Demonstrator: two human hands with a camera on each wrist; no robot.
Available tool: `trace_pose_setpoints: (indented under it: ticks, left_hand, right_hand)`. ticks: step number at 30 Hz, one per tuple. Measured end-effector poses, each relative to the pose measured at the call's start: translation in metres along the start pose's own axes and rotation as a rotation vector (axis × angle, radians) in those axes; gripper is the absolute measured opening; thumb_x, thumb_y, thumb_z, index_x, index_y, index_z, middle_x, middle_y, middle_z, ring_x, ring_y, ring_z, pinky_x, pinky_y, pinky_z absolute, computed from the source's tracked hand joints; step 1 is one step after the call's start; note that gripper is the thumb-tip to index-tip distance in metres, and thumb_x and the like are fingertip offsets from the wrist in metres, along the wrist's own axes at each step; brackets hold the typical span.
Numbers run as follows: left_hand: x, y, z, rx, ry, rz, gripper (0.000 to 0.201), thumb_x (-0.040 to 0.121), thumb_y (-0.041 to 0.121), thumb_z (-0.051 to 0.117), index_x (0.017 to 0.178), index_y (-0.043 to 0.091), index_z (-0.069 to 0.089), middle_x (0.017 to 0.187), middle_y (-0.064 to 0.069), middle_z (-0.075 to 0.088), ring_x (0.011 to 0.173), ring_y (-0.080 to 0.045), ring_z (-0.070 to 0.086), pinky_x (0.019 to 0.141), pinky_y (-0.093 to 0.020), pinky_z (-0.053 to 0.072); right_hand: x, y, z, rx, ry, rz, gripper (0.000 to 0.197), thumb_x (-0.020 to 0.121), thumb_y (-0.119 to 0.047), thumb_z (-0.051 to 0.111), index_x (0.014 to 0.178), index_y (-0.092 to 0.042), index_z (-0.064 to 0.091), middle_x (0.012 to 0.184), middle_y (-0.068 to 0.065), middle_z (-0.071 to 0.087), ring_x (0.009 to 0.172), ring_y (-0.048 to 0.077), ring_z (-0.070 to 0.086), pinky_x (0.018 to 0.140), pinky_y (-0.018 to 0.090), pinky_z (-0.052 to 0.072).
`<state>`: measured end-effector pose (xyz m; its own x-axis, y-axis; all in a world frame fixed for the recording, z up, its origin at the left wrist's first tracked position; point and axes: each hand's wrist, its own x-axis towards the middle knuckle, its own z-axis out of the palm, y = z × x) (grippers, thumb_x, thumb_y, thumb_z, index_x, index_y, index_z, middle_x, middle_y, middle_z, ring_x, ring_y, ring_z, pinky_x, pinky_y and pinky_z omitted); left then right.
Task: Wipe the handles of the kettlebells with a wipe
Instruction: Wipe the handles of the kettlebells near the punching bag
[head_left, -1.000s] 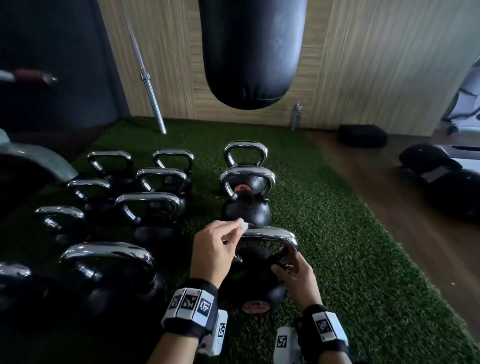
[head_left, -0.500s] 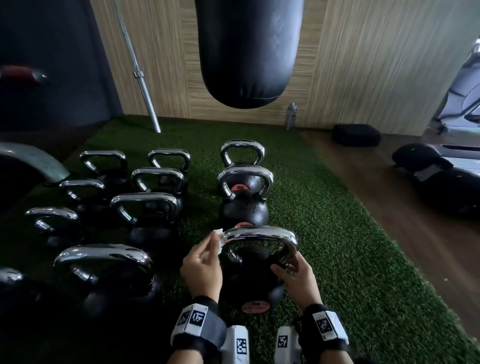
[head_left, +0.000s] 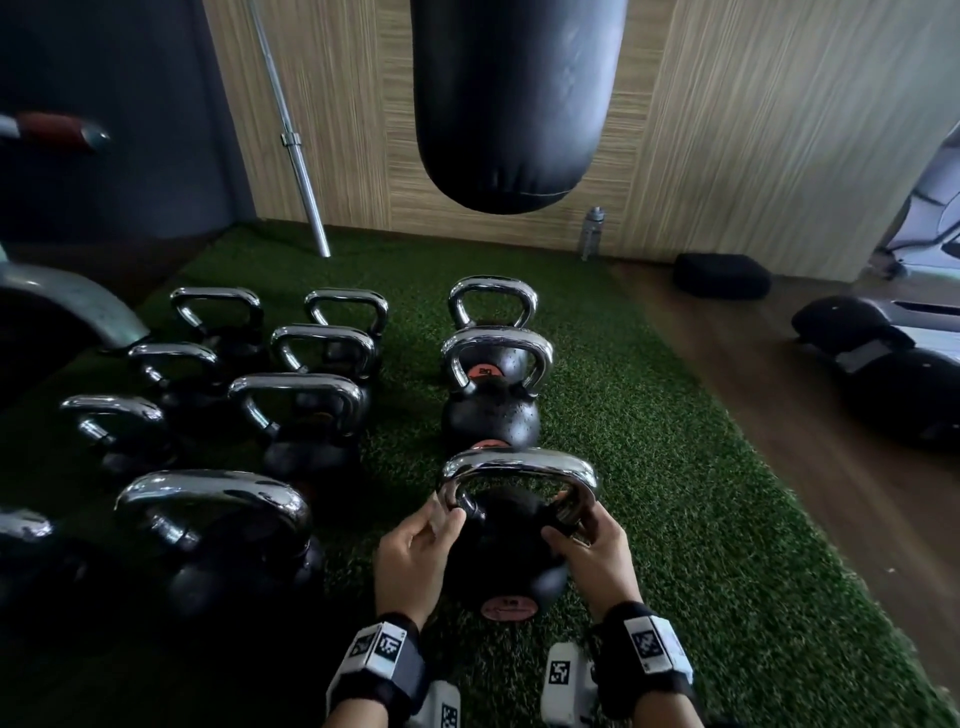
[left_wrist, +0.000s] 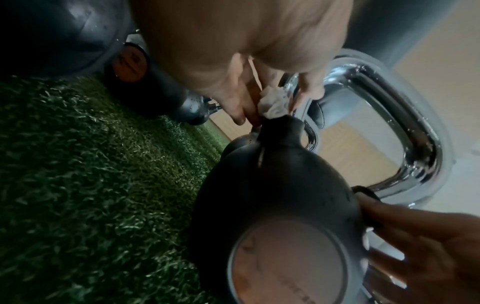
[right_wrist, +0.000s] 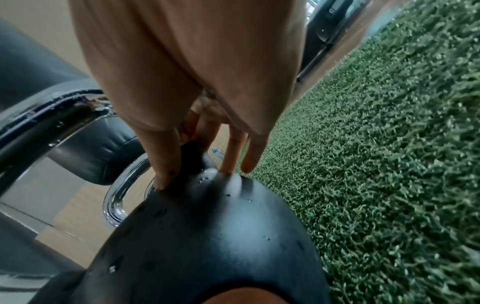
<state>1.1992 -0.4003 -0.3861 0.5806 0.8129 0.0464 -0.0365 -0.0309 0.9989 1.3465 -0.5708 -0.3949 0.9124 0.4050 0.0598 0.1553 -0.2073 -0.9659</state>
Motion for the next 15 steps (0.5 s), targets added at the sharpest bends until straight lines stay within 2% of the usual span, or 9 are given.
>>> trace_pose_setpoints:
  ticks: [1, 3, 5, 6, 8, 10, 11, 13, 15]
  left_hand:
    - [-0.001, 0.0, 0.0, 0.023, 0.012, 0.019, 0.014, 0.088, 0.025, 0.079, 0.101, 0.03, 0.079, 0.083, 0.02, 0.077, 0.086, 0.01, 0.07, 0.073, -0.002, 0.048]
    - [0.003, -0.002, -0.001, 0.081, 0.059, 0.057, 0.02, 0.084, 0.032, 0.081, 0.102, 0.022, 0.081, 0.082, 0.015, 0.079, 0.083, 0.004, 0.073, 0.074, -0.009, 0.053]
    - [0.007, 0.0, 0.001, 0.158, 0.081, 0.107, 0.029, 0.083, 0.039, 0.082, 0.104, 0.019, 0.082, 0.081, 0.014, 0.079, 0.08, 0.001, 0.074, 0.078, -0.022, 0.059]
    - [0.01, 0.003, 0.003, 0.196, 0.098, 0.109, 0.032, 0.082, 0.042, 0.082, 0.105, 0.02, 0.081, 0.083, 0.011, 0.079, 0.081, -0.001, 0.074, 0.081, -0.024, 0.059]
    - [0.018, 0.01, 0.012, 0.26, 0.146, 0.093, 0.034, 0.082, 0.044, 0.082, 0.106, 0.021, 0.081, 0.089, 0.005, 0.08, 0.084, -0.006, 0.073, 0.082, -0.021, 0.054]
    - [0.028, 0.013, 0.024, 0.318, 0.165, 0.099, 0.033, 0.083, 0.047, 0.08, 0.104, 0.021, 0.081, 0.088, 0.002, 0.08, 0.084, -0.012, 0.074, 0.081, -0.022, 0.054]
    - [0.034, 0.015, 0.031, 0.334, 0.159, 0.104, 0.033, 0.084, 0.048, 0.079, 0.103, 0.021, 0.081, 0.086, 0.002, 0.08, 0.084, -0.014, 0.075, 0.081, -0.026, 0.057]
    - [0.047, 0.022, 0.044, 0.386, 0.124, 0.116, 0.031, 0.084, 0.046, 0.079, 0.102, 0.021, 0.082, 0.086, 0.0, 0.08, 0.085, -0.016, 0.076, 0.081, -0.03, 0.059]
    - [0.056, 0.031, 0.054, 0.418, 0.051, 0.123, 0.026, 0.085, 0.042, 0.079, 0.1, 0.021, 0.082, 0.086, 0.0, 0.08, 0.082, -0.008, 0.075, 0.075, -0.018, 0.054]
  right_hand:
    - [-0.001, -0.002, -0.002, -0.024, 0.002, 0.007, 0.043, 0.072, -0.006, 0.088, 0.108, -0.024, 0.073, 0.099, -0.004, 0.078, 0.097, 0.013, 0.073, 0.092, 0.041, 0.059]
    - [-0.004, -0.006, -0.005, -0.079, -0.004, -0.004, 0.041, 0.069, -0.005, 0.086, 0.104, -0.025, 0.074, 0.096, -0.005, 0.078, 0.095, 0.013, 0.073, 0.091, 0.042, 0.059]
    - [-0.01, -0.006, -0.011, -0.127, -0.005, -0.014, 0.035, 0.067, -0.009, 0.078, 0.097, -0.028, 0.076, 0.091, -0.008, 0.079, 0.091, 0.011, 0.074, 0.087, 0.043, 0.06]
    - [-0.012, -0.003, -0.016, -0.145, -0.006, -0.013, 0.032, 0.068, -0.01, 0.073, 0.094, -0.03, 0.076, 0.087, -0.009, 0.079, 0.086, 0.009, 0.074, 0.083, 0.042, 0.061]
    - [-0.016, -0.001, -0.029, -0.211, -0.028, -0.035, 0.036, 0.075, -0.001, 0.067, 0.085, -0.034, 0.076, 0.076, -0.013, 0.076, 0.068, 0.002, 0.067, 0.067, 0.029, 0.055]
    - [-0.019, -0.004, -0.039, -0.297, -0.086, -0.075, 0.057, 0.077, 0.011, 0.06, 0.07, -0.044, 0.073, 0.063, -0.02, 0.069, 0.054, -0.003, 0.056, 0.055, 0.017, 0.041]
    - [-0.021, -0.008, -0.042, -0.331, -0.124, -0.085, 0.064, 0.077, 0.013, 0.059, 0.066, -0.048, 0.073, 0.059, -0.024, 0.066, 0.053, -0.004, 0.056, 0.053, 0.013, 0.038]
    - [-0.026, -0.021, -0.04, -0.379, -0.179, -0.117, 0.064, 0.076, 0.013, 0.059, 0.072, -0.048, 0.078, 0.063, -0.028, 0.069, 0.059, -0.007, 0.063, 0.055, 0.011, 0.043]
    - [-0.028, -0.027, -0.03, -0.382, -0.228, -0.134, 0.065, 0.076, 0.011, 0.058, 0.078, -0.051, 0.079, 0.075, -0.031, 0.074, 0.072, -0.004, 0.071, 0.062, 0.016, 0.054]
